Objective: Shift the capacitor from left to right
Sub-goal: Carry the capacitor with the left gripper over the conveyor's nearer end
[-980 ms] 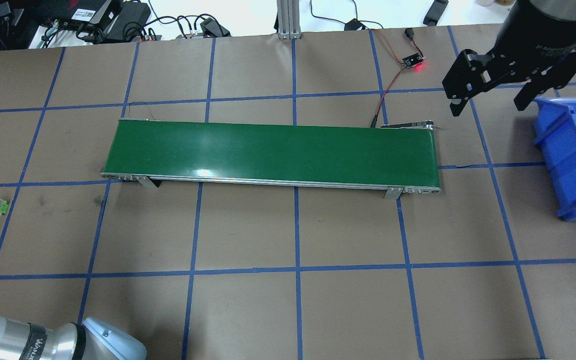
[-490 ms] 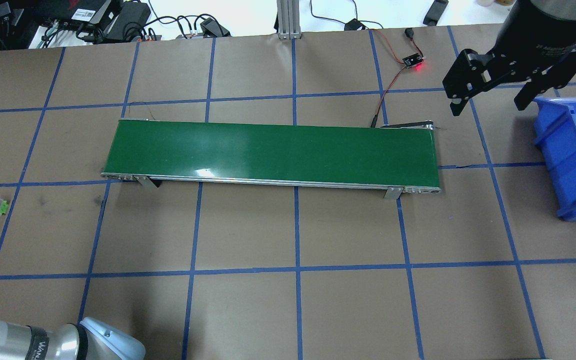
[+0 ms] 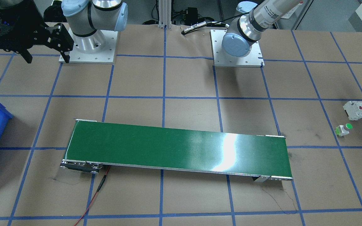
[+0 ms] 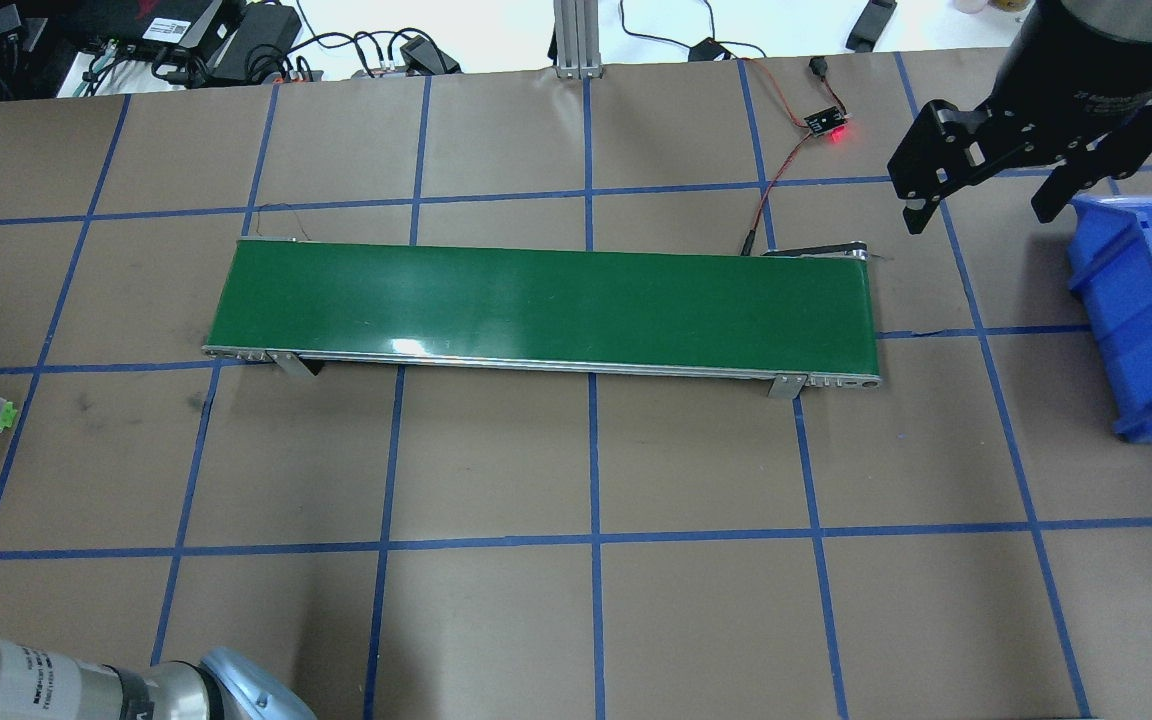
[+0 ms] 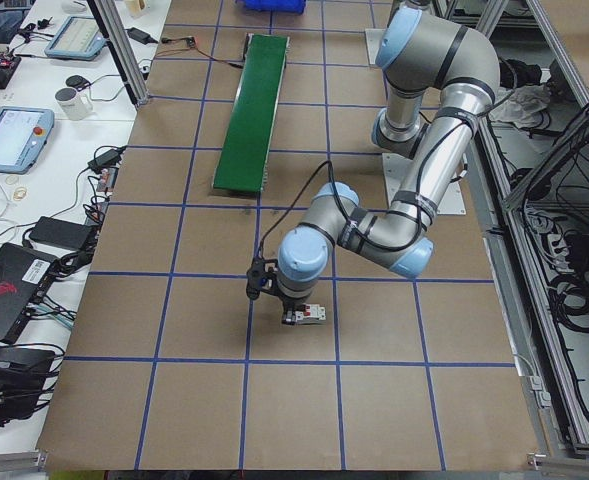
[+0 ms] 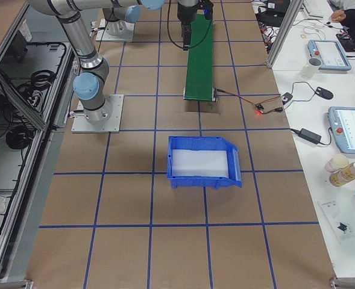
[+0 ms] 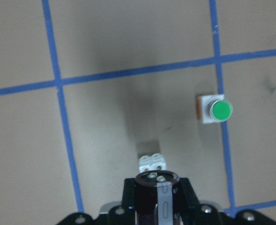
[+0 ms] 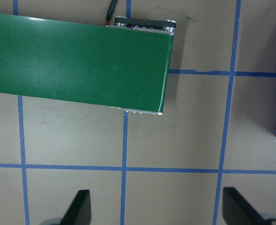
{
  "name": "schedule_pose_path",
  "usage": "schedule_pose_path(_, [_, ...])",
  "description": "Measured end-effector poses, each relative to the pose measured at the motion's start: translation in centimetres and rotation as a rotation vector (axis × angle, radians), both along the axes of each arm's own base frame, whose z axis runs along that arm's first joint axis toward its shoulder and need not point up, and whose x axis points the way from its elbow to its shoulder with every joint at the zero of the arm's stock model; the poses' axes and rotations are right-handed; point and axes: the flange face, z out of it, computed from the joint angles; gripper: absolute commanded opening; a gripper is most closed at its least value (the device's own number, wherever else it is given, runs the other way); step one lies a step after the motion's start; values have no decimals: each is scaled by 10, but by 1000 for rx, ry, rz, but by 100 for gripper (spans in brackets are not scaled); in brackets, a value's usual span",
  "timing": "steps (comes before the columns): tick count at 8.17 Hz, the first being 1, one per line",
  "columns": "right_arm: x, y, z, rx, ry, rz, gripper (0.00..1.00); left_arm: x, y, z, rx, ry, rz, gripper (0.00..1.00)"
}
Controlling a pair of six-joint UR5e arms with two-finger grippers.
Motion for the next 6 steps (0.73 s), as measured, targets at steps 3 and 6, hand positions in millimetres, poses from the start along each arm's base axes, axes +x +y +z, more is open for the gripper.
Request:
schedule_pose_path(3, [0,0,0,1,0,-1,100,-126,-85,18,71,-10,15,0])
schedule_pose_path(6, [0,0,0,1,0,-2,100,-275,-152,23,82,-24,58,0])
